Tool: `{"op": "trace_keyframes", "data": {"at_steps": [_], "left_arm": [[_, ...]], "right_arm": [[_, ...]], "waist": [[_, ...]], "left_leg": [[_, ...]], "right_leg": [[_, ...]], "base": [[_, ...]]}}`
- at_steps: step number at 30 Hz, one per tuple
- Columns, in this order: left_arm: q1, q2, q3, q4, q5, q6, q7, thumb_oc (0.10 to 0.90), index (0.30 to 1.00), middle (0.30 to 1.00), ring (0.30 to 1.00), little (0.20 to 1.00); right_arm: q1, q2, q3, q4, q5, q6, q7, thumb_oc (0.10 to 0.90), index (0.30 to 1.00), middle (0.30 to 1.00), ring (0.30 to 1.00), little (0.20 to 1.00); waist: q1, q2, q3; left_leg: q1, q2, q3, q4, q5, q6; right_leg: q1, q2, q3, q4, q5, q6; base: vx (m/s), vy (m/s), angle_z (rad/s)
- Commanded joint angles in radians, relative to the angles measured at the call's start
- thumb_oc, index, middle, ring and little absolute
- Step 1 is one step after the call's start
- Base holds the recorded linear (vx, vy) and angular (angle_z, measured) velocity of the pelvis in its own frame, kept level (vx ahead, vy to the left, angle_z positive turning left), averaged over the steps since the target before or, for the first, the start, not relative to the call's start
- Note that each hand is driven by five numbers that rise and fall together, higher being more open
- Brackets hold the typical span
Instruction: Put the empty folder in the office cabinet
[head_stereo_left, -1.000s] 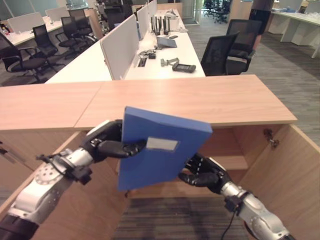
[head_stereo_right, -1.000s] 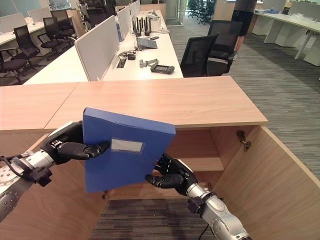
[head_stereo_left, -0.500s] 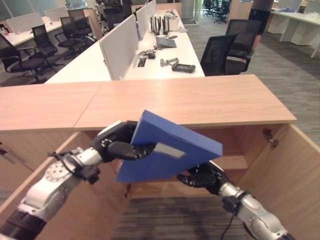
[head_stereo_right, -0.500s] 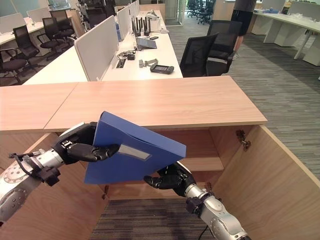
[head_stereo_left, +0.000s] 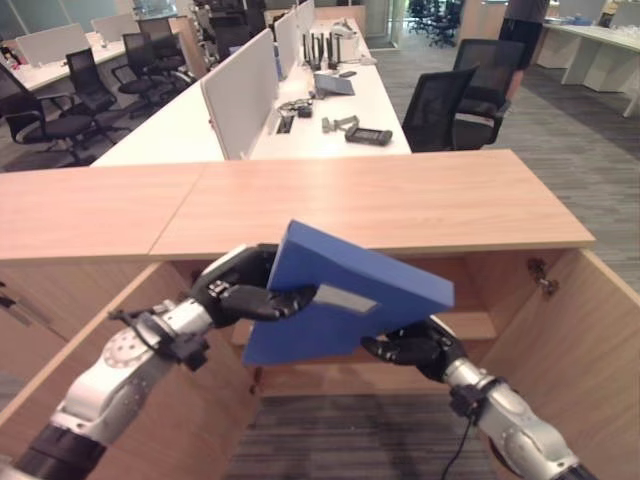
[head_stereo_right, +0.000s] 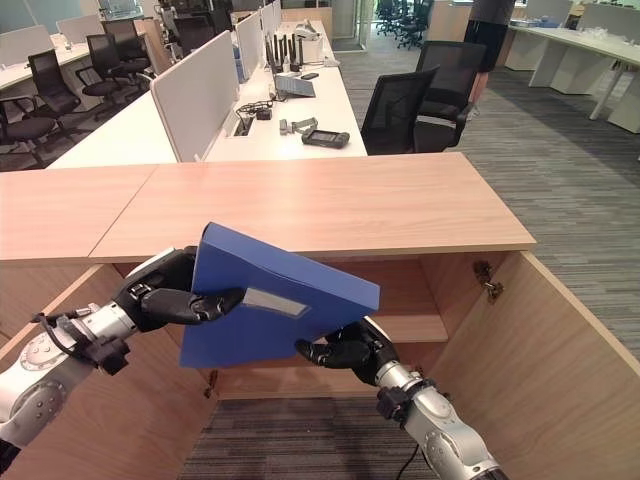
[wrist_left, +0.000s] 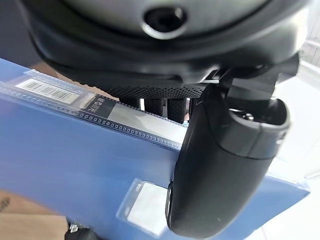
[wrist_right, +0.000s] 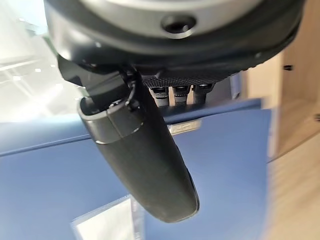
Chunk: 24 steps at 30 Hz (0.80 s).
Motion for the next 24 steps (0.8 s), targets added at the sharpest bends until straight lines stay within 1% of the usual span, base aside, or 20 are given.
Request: {"op": "trace_keyframes", "data": {"at_steps": [1, 4, 11, 12, 13, 14, 15, 16, 17, 18, 19, 20, 23, 24], "left_arm": [[-0.137, -0.028, -0.012, -0.1, -0.095, -0.074, -0.046, 0.4, 0.3, 0.3, 0.3, 0.3], [-0.128, -0.051, -0.004, -0.093, -0.097, -0.069, -0.045, 0.4, 0.3, 0.3, 0.3, 0.3], [-0.119, -0.054, 0.004, -0.09, -0.096, -0.056, -0.058, 0.4, 0.3, 0.3, 0.3, 0.3], [-0.118, -0.051, 0.006, -0.09, -0.096, -0.055, -0.059, 0.4, 0.3, 0.3, 0.3, 0.3], [-0.118, -0.049, 0.006, -0.091, -0.094, -0.054, -0.063, 0.4, 0.3, 0.3, 0.3, 0.3], [-0.118, -0.048, 0.008, -0.091, -0.091, -0.053, -0.064, 0.4, 0.3, 0.3, 0.3, 0.3], [-0.118, -0.048, 0.009, -0.09, -0.091, -0.053, -0.065, 0.4, 0.3, 0.3, 0.3, 0.3], [-0.117, -0.048, 0.008, -0.09, -0.091, -0.053, -0.065, 0.4, 0.3, 0.3, 0.3, 0.3], [-0.118, -0.052, 0.011, -0.087, -0.09, -0.054, -0.066, 0.4, 0.3, 0.3, 0.3, 0.3], [-0.117, -0.052, 0.011, -0.087, -0.09, -0.054, -0.066, 0.4, 0.3, 0.3, 0.3, 0.3], [-0.118, -0.058, 0.017, -0.088, -0.09, -0.055, -0.066, 0.4, 0.3, 0.3, 0.3, 0.3], [-0.117, -0.062, 0.018, -0.087, -0.089, -0.056, -0.063, 0.4, 0.3, 0.3, 0.3, 0.3], [-0.127, -0.07, 0.017, -0.082, -0.084, -0.06, -0.06, 0.4, 0.3, 0.3, 0.3, 0.3], [-0.135, -0.076, 0.014, -0.078, -0.083, -0.063, -0.058, 0.4, 0.3, 0.3, 0.3, 0.3]], "right_arm": [[-0.248, 0.094, -0.041, -0.151, 0.036, -0.172, 0.046, 0.8, 0.9, 0.9, 0.9, 0.9], [-0.289, 0.089, -0.087, -0.159, 0.014, -0.193, 0.02, 0.8, 0.9, 0.9, 0.9, 0.9], [-0.335, 0.059, -0.153, -0.17, -0.036, -0.213, -0.013, 0.8, 0.9, 0.9, 0.9, 0.9], [-0.339, 0.057, -0.162, -0.175, -0.038, -0.218, -0.015, 0.8, 0.9, 0.9, 0.9, 0.9], [-0.34, 0.058, -0.166, -0.175, -0.04, -0.22, -0.018, 0.8, 0.9, 0.9, 0.9, 0.9], [-0.343, 0.059, -0.169, -0.177, -0.04, -0.221, -0.019, 0.8, 0.9, 0.9, 0.9, 0.9], [-0.343, 0.062, -0.171, -0.179, -0.038, -0.221, -0.018, 0.8, 0.9, 0.9, 0.9, 0.9], [-0.342, 0.062, -0.171, -0.178, -0.038, -0.221, -0.018, 0.8, 0.9, 0.9, 0.9, 0.9], [-0.342, 0.073, -0.166, -0.178, -0.026, -0.22, -0.014, 0.8, 0.9, 0.9, 0.9, 0.9], [-0.341, 0.073, -0.166, -0.178, -0.026, -0.22, -0.014, 0.8, 0.9, 0.9, 0.9, 0.9], [-0.336, 0.087, -0.154, -0.179, -0.003, -0.215, -0.003, 0.8, 0.9, 0.9, 0.9, 0.9], [-0.331, 0.095, -0.146, -0.18, 0.011, -0.211, 0.005, 0.8, 0.9, 0.9, 0.9, 0.9], [-0.325, 0.112, -0.118, -0.182, 0.038, -0.2, 0.025, 0.8, 0.9, 0.9, 0.9, 0.9], [-0.324, 0.121, -0.097, -0.185, 0.055, -0.19, 0.039, 0.731, 0.796, 0.796, 0.796, 0.796]], "waist": [[-0.001, -0.022, -0.037], [0.002, -0.024, -0.038], [0.007, -0.026, -0.042], [0.007, -0.026, -0.041], [0.008, -0.026, -0.044], [0.008, -0.026, -0.042], [0.009, -0.026, -0.043], [0.009, -0.026, -0.044], [0.009, -0.026, -0.042], [0.009, -0.026, -0.044], [0.01, -0.026, -0.042], [0.01, -0.026, -0.042], [0.009, -0.027, -0.041], [0.008, -0.027, -0.041]], "left_leg": [[-0.008, 0.003, -0.023, -0.006, -0.005, -0.036], [-0.006, 0.003, -0.024, -0.006, -0.007, -0.033], [-0.003, 0.001, -0.03, -0.006, -0.012, -0.03], [-0.012, 0.001, -0.03, -0.006, 0.001, -0.029], [-0.005, 0.001, -0.031, -0.006, -0.012, -0.03], [-0.012, 0.001, -0.031, -0.006, 0.001, -0.029], [-0.012, 0.001, -0.031, -0.006, 0.0, -0.029], [-0.005, 0.001, -0.032, -0.006, -0.012, -0.03], [-0.011, 0.001, -0.031, -0.006, 0.001, -0.029], [-0.004, 0.001, -0.032, -0.006, -0.012, -0.03], [-0.011, 0.001, -0.032, -0.006, 0.001, -0.029], [-0.002, 0.0, -0.033, -0.006, -0.012, -0.029], [-0.001, 0.0, -0.032, -0.006, -0.012, -0.029], [-0.001, 0.0, -0.032, -0.006, -0.012, -0.03]], "right_leg": [[0.079, -0.061, -0.023, 0.018, -0.078, 0.088], [0.082, -0.059, -0.023, 0.018, -0.081, 0.087], [0.086, -0.057, -0.025, 0.018, -0.084, 0.086], [0.077, -0.057, -0.024, 0.021, -0.073, 0.085], [0.084, -0.057, -0.025, 0.018, -0.084, 0.086], [0.077, -0.057, -0.025, 0.02, -0.074, 0.085], [0.077, -0.057, -0.025, 0.02, -0.074, 0.085], [0.085, -0.057, -0.026, 0.018, -0.084, 0.086], [0.077, -0.056, -0.025, 0.02, -0.074, 0.084], [0.085, -0.056, -0.026, 0.018, -0.085, 0.086], [0.077, -0.055, -0.025, 0.021, -0.074, 0.084], [0.086, -0.055, -0.026, 0.019, -0.085, 0.085], [0.087, -0.055, -0.025, 0.019, -0.085, 0.084], [0.086, -0.055, -0.024, 0.02, -0.085, 0.084]], "base": [[0.0, 0.0, 0.0], [0.0, 0.0, 0.0], [0.0, -0.001, 0.0], [0.0, 0.0, 0.0], [-0.04, -0.007, 0.0], [0.0, 0.0, 0.0], [0.0, 0.0, 0.0], [0.0, 0.0, 0.0], [0.04, 0.0, 0.0], [-0.04, -0.008, 0.0], [0.04, -0.002, 0.01], [0.0, 0.0, 0.0], [0.01, 0.001, 0.0], [0.0, 0.0, 0.0]]}}
